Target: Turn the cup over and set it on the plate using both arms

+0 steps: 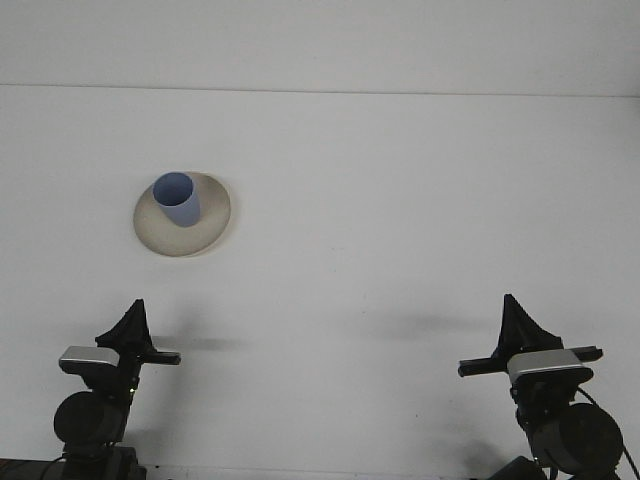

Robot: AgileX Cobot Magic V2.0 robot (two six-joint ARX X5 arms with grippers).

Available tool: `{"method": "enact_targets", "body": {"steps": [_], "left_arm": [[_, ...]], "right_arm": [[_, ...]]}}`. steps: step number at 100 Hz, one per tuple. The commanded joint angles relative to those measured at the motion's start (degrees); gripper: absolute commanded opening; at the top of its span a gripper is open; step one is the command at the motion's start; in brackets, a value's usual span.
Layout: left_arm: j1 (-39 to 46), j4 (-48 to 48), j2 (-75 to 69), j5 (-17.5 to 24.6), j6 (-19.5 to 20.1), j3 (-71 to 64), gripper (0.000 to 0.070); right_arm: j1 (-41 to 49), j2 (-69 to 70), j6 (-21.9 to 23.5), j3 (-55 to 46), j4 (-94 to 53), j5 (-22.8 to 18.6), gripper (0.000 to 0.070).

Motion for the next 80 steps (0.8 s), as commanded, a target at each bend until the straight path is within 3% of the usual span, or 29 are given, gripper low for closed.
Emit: {"method": "enact_targets", "body": {"steps": [1, 56, 68, 75, 80], "left_arm": [[0.0, 0.6, 0.0, -0.3, 0.3, -1.1, 0.0012], [0.0, 0.6, 0.0, -0.3, 0.3, -1.1, 0.0012], [0.0, 0.6, 0.0, -0.3, 0.3, -1.1, 0.0012], [0.0, 0.6, 0.0, -0.3, 0.3, -1.1, 0.0012], [0.0, 0.6, 0.0, -0.3, 0.3, -1.1, 0.0012]], "right_arm": [[0.3, 0.0, -0.2, 0.2, 0.7, 0.0, 0.0001], [0.3, 0.0, -0.2, 0.2, 0.5, 0.0, 0.0001], [-2.1, 0.0, -3.2, 0.1, 0.6, -0.1, 0.0001], [-5.9, 0.0, -3.5, -0.9, 1.8, -1.7, 0.0001], [-9.6, -0.4, -4.9, -2.5, 3.3, -5.0, 0.0001]]}}
